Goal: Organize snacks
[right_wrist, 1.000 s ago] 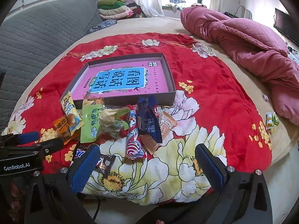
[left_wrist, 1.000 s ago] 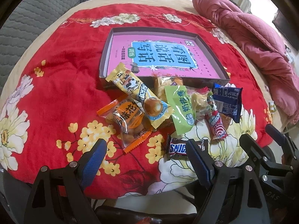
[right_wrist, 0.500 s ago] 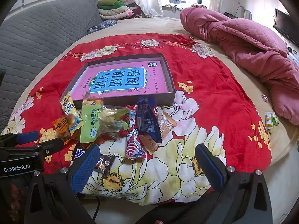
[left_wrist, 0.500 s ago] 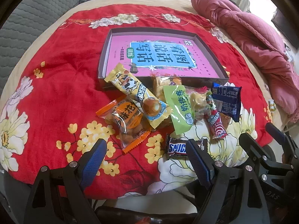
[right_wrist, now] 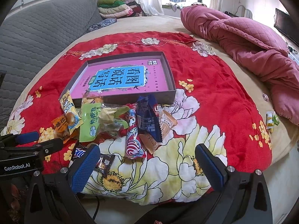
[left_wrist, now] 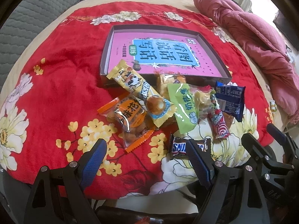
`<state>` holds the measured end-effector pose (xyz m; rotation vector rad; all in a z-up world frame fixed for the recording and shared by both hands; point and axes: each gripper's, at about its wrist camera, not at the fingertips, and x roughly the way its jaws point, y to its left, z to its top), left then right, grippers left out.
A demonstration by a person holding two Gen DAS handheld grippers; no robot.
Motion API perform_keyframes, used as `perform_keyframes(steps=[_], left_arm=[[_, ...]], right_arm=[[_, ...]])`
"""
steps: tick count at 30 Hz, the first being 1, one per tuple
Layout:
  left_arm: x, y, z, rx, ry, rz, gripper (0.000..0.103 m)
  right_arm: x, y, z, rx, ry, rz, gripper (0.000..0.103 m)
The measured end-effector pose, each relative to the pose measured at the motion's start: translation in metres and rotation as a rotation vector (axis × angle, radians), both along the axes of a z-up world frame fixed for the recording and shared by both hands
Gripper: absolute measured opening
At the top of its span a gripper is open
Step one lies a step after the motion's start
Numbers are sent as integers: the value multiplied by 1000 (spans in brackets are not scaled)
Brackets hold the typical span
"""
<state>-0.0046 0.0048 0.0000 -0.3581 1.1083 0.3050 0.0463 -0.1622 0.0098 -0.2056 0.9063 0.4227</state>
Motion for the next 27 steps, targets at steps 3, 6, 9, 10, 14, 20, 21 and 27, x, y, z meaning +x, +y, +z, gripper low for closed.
perform_keyframes(steps=[3, 6, 9, 10, 14, 20, 21, 27], left_arm=[[-1, 5, 0, 2, -2, 4, 87], [-4, 15, 0, -6, -3, 20, 87], [-10, 31, -3, -26, 0, 53, 87], [-13, 38, -4, -34, 0, 68, 87], [-24, 63, -11, -59, 8, 120, 87], [-25, 80, -24, -95, 17, 146, 87], [-23, 79, -26, -104, 11, 141, 87], [-6, 73, -35, -193, -14, 104, 87]], right_arm=[[3, 0, -1, 10, 9, -9, 102], [7, -4, -2, 26, 25, -19, 102], [12, -6, -3, 43, 39, -30, 102], [14, -6, -3, 48, 43, -33, 102], [21, -6, -4, 71, 44, -39, 102], [30, -1, -5, 86, 21, -29, 102], [31, 0, -5, 88, 19, -26, 102], [41, 5, -8, 105, 21, -15, 102]])
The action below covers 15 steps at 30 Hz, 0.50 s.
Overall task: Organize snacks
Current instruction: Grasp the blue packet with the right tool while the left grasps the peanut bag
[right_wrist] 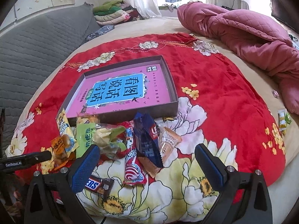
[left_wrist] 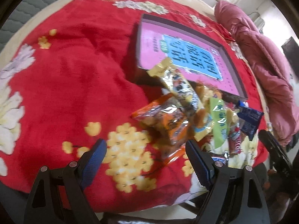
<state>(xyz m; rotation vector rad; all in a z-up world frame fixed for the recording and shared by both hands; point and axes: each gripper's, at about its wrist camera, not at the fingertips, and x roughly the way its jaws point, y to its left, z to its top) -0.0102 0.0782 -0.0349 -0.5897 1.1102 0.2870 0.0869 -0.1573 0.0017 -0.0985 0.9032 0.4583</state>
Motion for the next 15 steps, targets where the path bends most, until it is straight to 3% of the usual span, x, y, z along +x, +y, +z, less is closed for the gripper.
perform_keyframes(steps=[7, 10, 13, 15], left_arm=[[18, 0, -11, -78, -23, 4, 87], [25, -3, -13, -91, -27, 2, 82], [27, -4, -16, -98, -24, -1, 74], [28, -4, -16, -101, -34, -2, 66]], right_arm=[[3, 7, -5, -16, 0, 34, 97], [5, 11, -5, -29, -23, 37, 92], [11, 12, -7, -36, -25, 34, 83], [14, 13, -9, -39, -27, 36, 71]])
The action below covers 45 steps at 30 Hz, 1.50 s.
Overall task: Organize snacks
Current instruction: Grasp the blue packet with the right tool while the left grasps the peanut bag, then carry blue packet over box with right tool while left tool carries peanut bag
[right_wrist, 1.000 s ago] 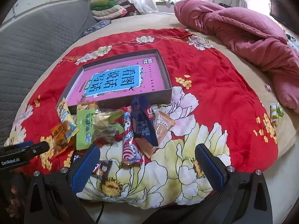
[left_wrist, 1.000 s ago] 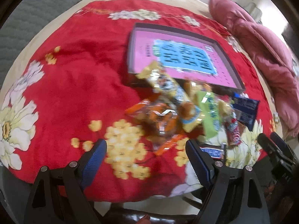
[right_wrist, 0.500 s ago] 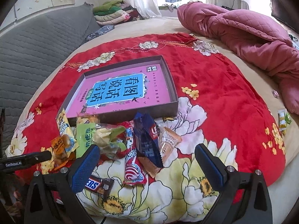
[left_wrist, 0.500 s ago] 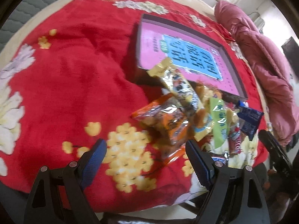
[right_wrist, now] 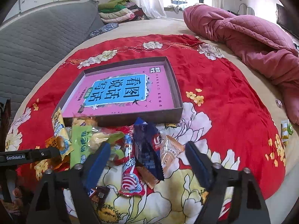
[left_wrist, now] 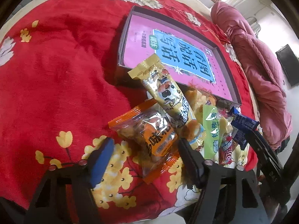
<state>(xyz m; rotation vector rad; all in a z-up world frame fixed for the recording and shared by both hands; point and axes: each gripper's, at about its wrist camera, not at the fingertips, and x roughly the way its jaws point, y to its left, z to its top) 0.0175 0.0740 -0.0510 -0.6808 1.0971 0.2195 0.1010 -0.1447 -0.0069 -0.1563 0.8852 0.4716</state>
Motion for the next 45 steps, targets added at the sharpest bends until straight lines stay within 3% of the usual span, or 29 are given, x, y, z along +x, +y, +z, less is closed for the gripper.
perform_keyframes(steps=[2, 5, 11, 19, 23, 27, 35, 45], left_arm=[[-1, 1, -1, -23, -16, 0, 52], [1, 0, -3, -57, -33, -3, 43], [0, 1, -5, -105, -58, -3, 36], [8, 5, -18, -178, -53, 18, 37], [13, 10, -23, -204, -68, 36, 37], [17, 13, -26, -226, -79, 46, 35], [7, 9, -19, -210, -85, 21, 33], [-21, 8, 6, -113, -79, 18, 33]], right_arm=[[3, 2, -1, -2, 0, 13, 61], [4, 8, -4, -11, -1, 41, 47], [11, 15, -9, -2, 6, 75, 34], [19, 23, -19, -11, 10, 100, 32], [21, 24, -21, -2, 13, 101, 23], [22, 18, -20, 18, 20, 90, 23], [18, 11, -11, 63, 7, 99, 22], [9, 3, 0, 100, -13, 95, 22]])
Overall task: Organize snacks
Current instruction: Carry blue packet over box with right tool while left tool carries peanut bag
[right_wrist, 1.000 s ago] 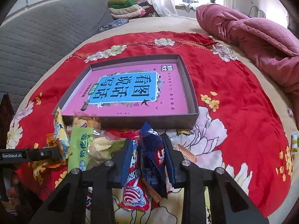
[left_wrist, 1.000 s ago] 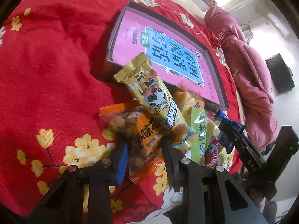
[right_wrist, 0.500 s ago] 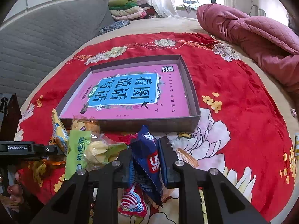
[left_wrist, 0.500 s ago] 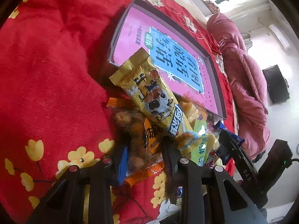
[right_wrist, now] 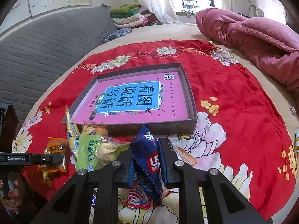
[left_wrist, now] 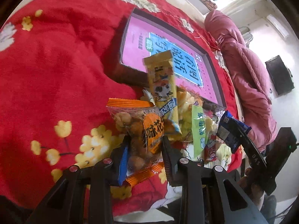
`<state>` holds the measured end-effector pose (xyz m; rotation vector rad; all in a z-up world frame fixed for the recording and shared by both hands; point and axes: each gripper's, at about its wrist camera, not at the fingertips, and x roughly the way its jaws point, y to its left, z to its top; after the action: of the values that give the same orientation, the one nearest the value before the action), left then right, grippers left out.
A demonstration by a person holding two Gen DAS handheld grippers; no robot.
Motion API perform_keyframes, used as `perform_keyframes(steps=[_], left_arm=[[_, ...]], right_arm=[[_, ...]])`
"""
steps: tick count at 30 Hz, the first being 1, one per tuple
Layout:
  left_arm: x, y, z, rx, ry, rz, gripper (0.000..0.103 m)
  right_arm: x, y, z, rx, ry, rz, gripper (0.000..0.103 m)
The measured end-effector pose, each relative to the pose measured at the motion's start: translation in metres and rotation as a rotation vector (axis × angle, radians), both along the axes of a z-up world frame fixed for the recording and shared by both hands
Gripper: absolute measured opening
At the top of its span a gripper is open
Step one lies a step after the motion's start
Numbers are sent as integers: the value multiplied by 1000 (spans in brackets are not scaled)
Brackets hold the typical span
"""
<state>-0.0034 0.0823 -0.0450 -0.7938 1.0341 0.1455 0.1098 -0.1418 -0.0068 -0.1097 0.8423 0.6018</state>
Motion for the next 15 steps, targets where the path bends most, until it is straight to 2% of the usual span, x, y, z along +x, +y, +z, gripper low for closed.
perform_keyframes(steps=[7, 11, 15], left_arm=[[-10, 0, 32, 82, -70, 10, 33], [-2, -4, 51, 137, -114, 3, 33], [9, -5, 60, 156, -133, 2, 33]], right_arm=[[-8, -2, 11, 37, -42, 16, 22], [-5, -5, 15, 69, -46, 6, 22], [2, -7, 18, 102, -44, -8, 22]])
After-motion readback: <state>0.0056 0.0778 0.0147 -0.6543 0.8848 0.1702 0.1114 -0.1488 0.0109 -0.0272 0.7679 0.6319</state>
